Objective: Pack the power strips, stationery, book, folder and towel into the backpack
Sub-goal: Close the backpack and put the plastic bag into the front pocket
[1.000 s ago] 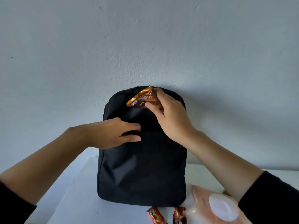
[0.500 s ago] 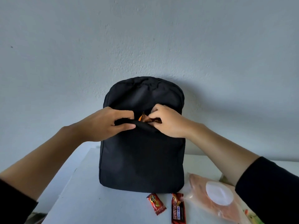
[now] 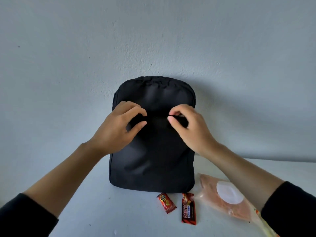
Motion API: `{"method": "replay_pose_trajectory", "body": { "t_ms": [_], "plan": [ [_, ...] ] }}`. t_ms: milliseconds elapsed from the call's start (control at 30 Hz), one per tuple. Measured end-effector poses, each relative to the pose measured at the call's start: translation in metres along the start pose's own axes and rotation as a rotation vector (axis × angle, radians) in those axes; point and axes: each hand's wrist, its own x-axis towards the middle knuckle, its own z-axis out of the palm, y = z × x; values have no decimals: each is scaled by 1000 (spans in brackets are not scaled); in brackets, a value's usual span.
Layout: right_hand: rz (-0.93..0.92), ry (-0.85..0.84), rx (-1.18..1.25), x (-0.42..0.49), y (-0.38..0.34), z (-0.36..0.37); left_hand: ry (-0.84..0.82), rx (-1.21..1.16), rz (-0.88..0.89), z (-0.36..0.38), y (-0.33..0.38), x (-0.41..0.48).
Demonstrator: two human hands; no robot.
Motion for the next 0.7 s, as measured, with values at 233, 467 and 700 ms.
{"method": "replay_pose_trajectory", "body": {
  "t_ms": [233,467,700],
  "plan": [
    [62,-264,96,-74,15,-3,-345,-238,29,52,32,-55],
    [69,-968,-302,-165,48,14,-609,-97,65,118,44,-117],
    [-88,-961,-382,-185,59,19,-780,-105,-61,153,52,-146]
  ]
}}
